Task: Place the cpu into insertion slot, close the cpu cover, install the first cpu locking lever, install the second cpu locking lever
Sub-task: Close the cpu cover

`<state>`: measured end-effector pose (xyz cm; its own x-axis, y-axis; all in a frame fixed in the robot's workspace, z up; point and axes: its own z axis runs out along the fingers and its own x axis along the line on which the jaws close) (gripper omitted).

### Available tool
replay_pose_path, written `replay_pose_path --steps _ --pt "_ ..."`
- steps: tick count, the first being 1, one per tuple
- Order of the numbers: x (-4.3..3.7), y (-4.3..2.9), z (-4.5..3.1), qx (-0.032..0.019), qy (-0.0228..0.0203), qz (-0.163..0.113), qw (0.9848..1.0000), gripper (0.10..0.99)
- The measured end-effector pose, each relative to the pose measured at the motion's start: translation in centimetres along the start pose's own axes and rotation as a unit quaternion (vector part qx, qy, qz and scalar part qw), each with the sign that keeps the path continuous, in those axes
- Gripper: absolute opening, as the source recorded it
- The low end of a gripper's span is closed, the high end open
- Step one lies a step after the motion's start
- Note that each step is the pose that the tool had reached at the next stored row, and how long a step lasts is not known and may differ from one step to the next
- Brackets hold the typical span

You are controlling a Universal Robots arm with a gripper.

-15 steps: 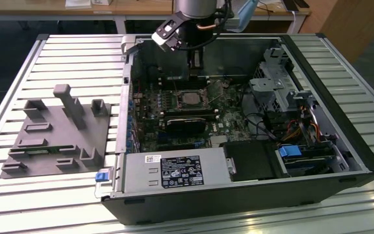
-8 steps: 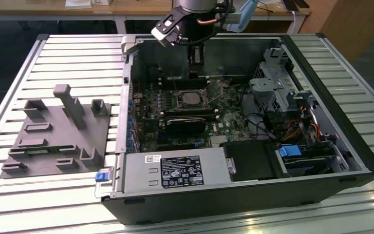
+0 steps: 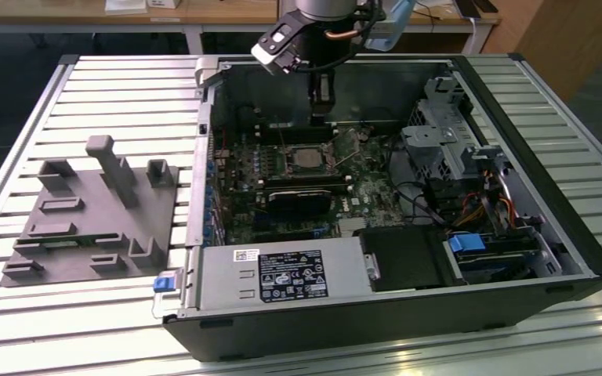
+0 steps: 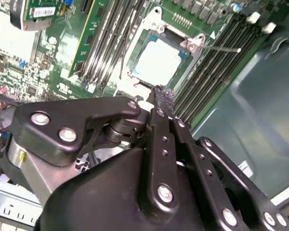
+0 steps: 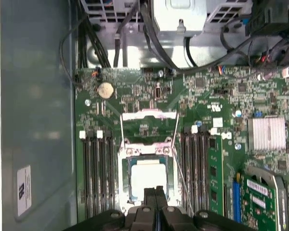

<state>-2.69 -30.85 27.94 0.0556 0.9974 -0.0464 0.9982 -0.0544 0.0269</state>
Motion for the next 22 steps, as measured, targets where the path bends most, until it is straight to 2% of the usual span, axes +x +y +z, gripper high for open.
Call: replay_pose_path --steps 5,9,10,12,22 --pt "0.05 0.96 0.02 0.0 0.0 0.0 1.0 0.106" --pt "0.08 1.43 0.04 0.0 0.0 0.0 1.0 0.106" --pt "0.1 1.83 0.05 0.0 0.0 0.0 1.0 0.106" --pt "0.12 2.13 0.06 0.0 0.0001 0.0 1.0 0.106" --pt "0.17 3.06 0.11 0.0 0.0002 0.0 1.0 0.106"
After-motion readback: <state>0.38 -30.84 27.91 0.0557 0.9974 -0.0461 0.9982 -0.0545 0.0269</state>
